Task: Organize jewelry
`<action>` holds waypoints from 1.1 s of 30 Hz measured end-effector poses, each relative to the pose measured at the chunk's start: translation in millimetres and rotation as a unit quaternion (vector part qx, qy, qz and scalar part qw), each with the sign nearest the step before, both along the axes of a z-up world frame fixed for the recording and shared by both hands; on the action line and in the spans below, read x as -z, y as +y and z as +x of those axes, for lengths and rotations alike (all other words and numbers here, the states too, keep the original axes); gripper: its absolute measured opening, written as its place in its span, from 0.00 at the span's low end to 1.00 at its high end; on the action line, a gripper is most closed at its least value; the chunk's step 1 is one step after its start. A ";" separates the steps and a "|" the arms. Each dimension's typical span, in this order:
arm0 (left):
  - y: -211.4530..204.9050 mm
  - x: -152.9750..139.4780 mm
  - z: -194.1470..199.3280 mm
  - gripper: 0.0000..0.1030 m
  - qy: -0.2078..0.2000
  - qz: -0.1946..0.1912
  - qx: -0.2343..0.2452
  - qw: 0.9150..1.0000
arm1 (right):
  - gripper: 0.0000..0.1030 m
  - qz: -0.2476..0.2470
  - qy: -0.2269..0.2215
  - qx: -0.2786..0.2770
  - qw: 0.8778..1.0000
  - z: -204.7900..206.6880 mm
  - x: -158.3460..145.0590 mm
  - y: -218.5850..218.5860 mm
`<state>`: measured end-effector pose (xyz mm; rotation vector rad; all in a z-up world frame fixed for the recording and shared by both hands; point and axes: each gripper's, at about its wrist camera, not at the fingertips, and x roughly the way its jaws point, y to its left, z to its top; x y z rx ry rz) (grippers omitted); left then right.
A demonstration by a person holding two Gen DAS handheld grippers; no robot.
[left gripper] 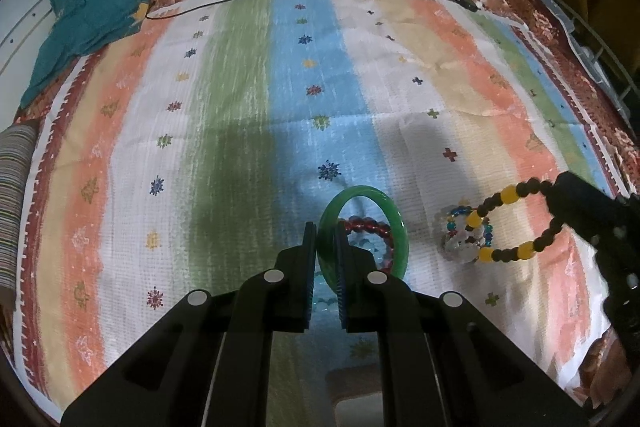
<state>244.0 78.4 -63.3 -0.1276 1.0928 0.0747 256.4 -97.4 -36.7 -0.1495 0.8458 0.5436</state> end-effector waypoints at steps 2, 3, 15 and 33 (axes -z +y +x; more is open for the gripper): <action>-1.2 -2.7 -0.9 0.08 -0.003 -0.001 0.001 1.000 | 0.12 0.004 -0.004 0.003 1.000 -0.8 -4.3 -2.9; -1.6 -3.6 -1.6 0.08 -0.004 -0.001 0.001 1.000 | 0.12 0.004 -0.004 0.004 1.000 -0.6 -4.2 -3.6; -12.7 -9.6 -7.4 0.09 -0.011 -0.002 0.014 1.000 | 0.12 -0.083 0.038 0.025 0.996 14.7 59.7 -4.4; -2.7 5.8 -0.3 0.09 0.010 0.005 0.008 1.000 | 0.41 -0.124 0.079 0.044 0.988 24.1 92.4 -8.7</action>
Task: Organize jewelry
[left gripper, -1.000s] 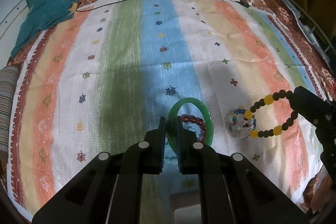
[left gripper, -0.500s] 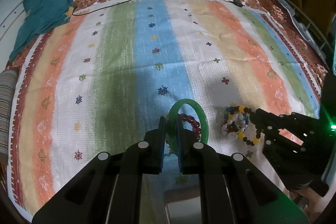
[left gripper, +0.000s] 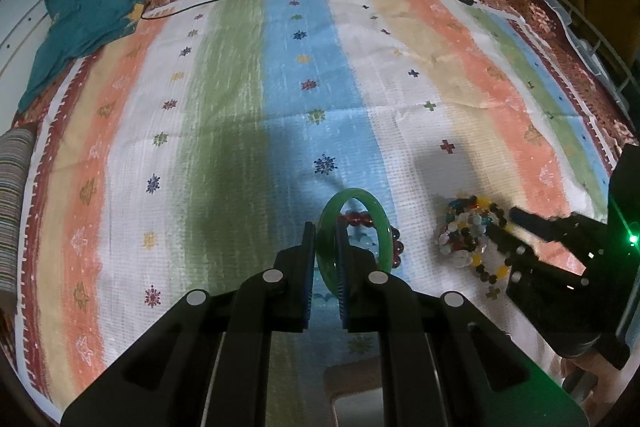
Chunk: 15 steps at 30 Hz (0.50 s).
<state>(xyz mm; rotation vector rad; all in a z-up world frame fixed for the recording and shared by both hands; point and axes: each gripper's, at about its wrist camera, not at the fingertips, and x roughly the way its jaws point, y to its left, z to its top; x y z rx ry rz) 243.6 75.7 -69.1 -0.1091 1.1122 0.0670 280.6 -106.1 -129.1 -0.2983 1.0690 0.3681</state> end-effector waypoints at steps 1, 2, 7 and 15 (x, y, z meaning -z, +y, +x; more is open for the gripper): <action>-0.1 0.8 0.3 0.09 0.001 0.001 0.000 1.000 | 0.41 0.000 0.001 -0.001 1.000 0.1 0.2 0.1; 0.1 2.0 0.8 0.09 0.002 0.002 0.000 1.000 | 0.41 -0.001 0.001 -0.002 1.000 0.0 0.3 1.0; 0.5 4.8 2.2 0.09 0.006 0.003 0.000 1.000 | 0.44 0.000 0.006 -0.004 1.000 1.9 1.2 3.3; 2.1 7.5 4.1 0.09 0.010 0.004 0.000 1.000 | 0.44 0.000 0.031 0.014 0.999 10.9 9.5 -7.4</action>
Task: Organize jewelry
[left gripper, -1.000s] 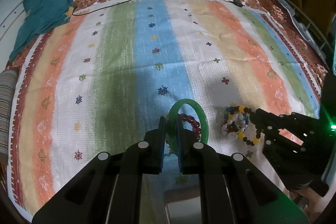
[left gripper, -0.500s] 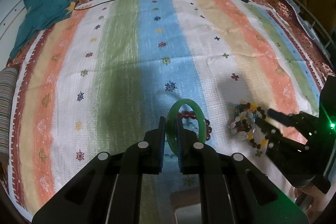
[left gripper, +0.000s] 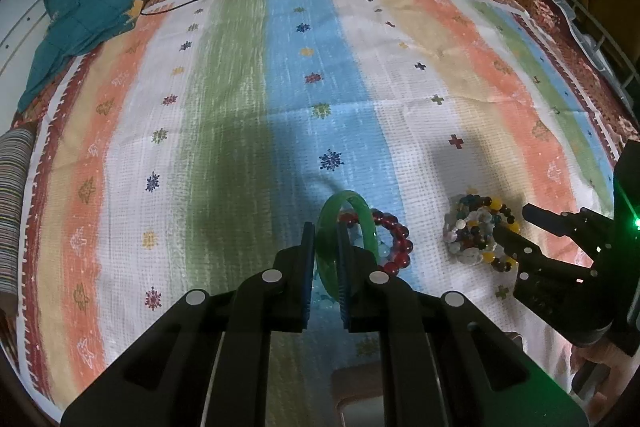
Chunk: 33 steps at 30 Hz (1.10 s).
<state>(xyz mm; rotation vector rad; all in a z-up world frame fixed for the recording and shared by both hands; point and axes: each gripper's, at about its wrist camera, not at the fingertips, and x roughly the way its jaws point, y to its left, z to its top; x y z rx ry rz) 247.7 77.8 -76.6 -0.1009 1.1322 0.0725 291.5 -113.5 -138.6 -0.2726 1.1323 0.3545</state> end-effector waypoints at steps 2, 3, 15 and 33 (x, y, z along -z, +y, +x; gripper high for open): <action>-0.1 1.1 0.1 0.10 0.002 0.001 0.000 1.000 | 0.44 0.001 0.005 0.005 1.000 1.0 1.7 -2.8; -0.3 1.4 0.0 0.10 0.002 0.002 0.001 1.000 | 0.44 -0.002 0.005 0.008 1.000 1.2 2.1 -3.8; -1.9 1.7 -0.3 0.10 0.002 0.003 0.002 1.000 | 0.45 -0.037 0.021 -0.016 0.999 -6.8 10.0 -5.0; -0.6 4.5 1.5 0.10 0.005 0.001 -0.001 1.000 | 0.50 -0.018 0.043 -0.039 0.998 -18.9 9.5 3.7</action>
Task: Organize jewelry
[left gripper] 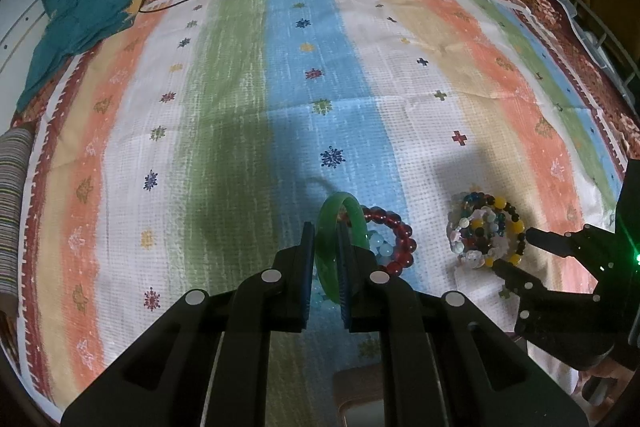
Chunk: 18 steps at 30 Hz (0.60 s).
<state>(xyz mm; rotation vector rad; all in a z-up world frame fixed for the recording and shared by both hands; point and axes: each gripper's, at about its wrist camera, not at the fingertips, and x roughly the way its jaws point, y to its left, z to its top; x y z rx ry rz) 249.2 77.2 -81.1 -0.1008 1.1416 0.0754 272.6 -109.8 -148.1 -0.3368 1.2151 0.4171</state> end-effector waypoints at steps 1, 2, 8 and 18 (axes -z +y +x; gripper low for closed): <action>-0.2 0.2 -0.1 0.10 0.000 0.001 0.000 1.000 | 0.50 -0.001 0.001 -0.002 1.000 -0.8 1.1 1.4; -0.2 0.3 0.1 0.10 0.000 0.001 0.001 1.000 | 0.50 -0.002 0.004 -0.003 1.000 -0.7 2.4 2.6; -0.4 0.5 -0.4 0.10 0.000 0.001 0.001 1.000 | 0.50 0.007 0.018 0.001 1.000 1.9 10.5 1.7; 2.6 6.5 0.5 0.10 0.008 0.004 -0.002 1.000 | 0.45 0.012 0.032 0.005 0.999 12.0 19.6 -6.7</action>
